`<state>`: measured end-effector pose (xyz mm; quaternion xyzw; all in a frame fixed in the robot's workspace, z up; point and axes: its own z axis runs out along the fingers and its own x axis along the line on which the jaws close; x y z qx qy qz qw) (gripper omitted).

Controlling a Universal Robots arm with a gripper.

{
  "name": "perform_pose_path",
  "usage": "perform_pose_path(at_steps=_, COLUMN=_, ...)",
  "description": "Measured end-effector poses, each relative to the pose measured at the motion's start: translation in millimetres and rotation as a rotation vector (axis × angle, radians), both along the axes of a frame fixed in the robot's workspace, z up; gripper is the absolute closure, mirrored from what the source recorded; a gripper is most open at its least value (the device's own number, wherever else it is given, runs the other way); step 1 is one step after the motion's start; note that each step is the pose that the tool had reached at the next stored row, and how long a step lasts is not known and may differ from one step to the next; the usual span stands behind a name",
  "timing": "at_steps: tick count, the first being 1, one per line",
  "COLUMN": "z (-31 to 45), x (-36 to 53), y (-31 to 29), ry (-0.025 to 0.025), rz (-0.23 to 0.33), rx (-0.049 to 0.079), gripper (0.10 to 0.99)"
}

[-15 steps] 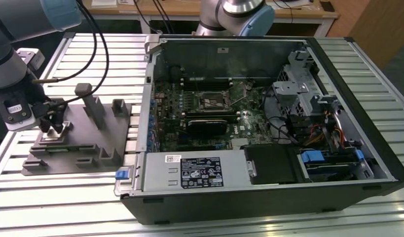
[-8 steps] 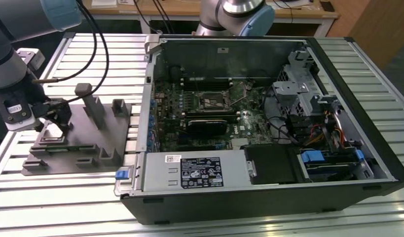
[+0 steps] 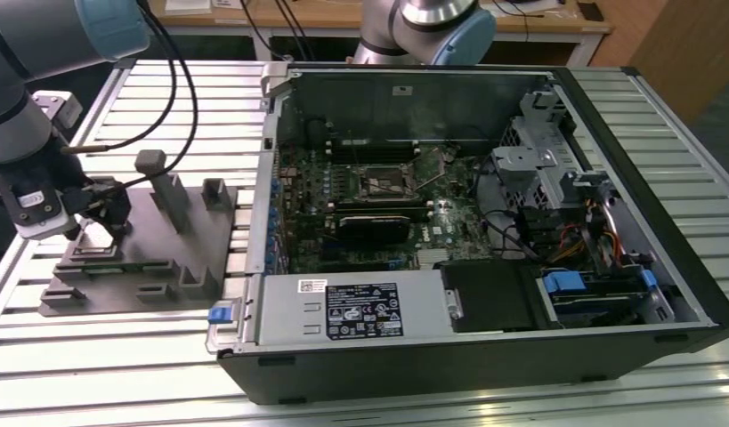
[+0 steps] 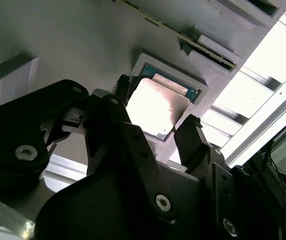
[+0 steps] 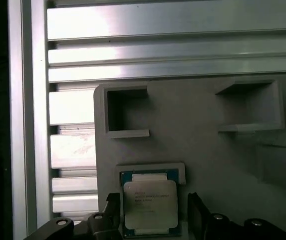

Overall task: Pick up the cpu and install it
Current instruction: 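Pick up the cpu and move it towards the insertion slot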

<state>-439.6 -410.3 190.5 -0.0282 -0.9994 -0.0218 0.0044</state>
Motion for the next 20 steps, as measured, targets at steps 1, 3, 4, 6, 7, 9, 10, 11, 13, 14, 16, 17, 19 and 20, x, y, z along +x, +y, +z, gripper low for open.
perform_pose_path(at_steps=1, z=-0.5, x=0.0, y=0.0, ry=0.0, rz=0.01, rx=0.0, gripper=0.439)
perform_pose_path(at_steps=3, z=-1.3, x=0.0, y=0.0, ry=0.0001, rz=0.029, rx=0.0, gripper=0.439)
perform_pose_path(at_steps=4, z=-1.9, x=0.0, y=0.0, ry=0.0, rz=0.033, rx=0.0, gripper=0.439)
perform_pose_path(at_steps=6, z=-3.5, x=0.1, y=0.0, ry=0.0, rz=0.034, rx=0.0, gripper=0.439)
perform_pose_path(at_steps=7, z=-4.5, x=0.0, y=0.0, ry=-0.0001, rz=0.035, rx=0.0, gripper=0.439)
perform_pose_path(at_steps=9, z=-6.4, x=0.0, y=0.0, ry=0.0, rz=0.037, rx=0.0, gripper=0.439)
perform_pose_path(at_steps=10, z=-6.9, x=0.0, y=0.0, ry=0.0001, rz=0.037, rx=0.0, gripper=0.439)
perform_pose_path(at_steps=11, z=-6.9, x=0.0, y=-0.1, ry=0.0002, rz=0.037, rx=0.0, gripper=0.439)
perform_pose_path(at_steps=13, z=-7.0, x=0.0, y=0.0, ry=0.0002, rz=0.037, rx=0.0, gripper=0.439)
perform_pose_path(at_steps=14, z=-7.0, x=0.0, y=0.0, ry=0.0002, rz=0.037, rx=0.0, gripper=0.439)
perform_pose_path(at_steps=16, z=-7.1, x=0.0, y=0.0, ry=0.0001, rz=0.037, rx=0.0, gripper=0.439)
perform_pose_path(at_steps=17, z=-7.1, x=0.0, y=0.0, ry=0.0001, rz=0.037, rx=0.0, gripper=0.439)
perform_pose_path(at_steps=19, z=-7.2, x=0.0, y=0.0, ry=0.0002, rz=0.037, rx=0.0, gripper=0.455)
perform_pose_path(at_steps=20, z=-7.2, x=0.0, y=0.0, ry=0.0002, rz=0.037, rx=0.0, gripper=0.518)
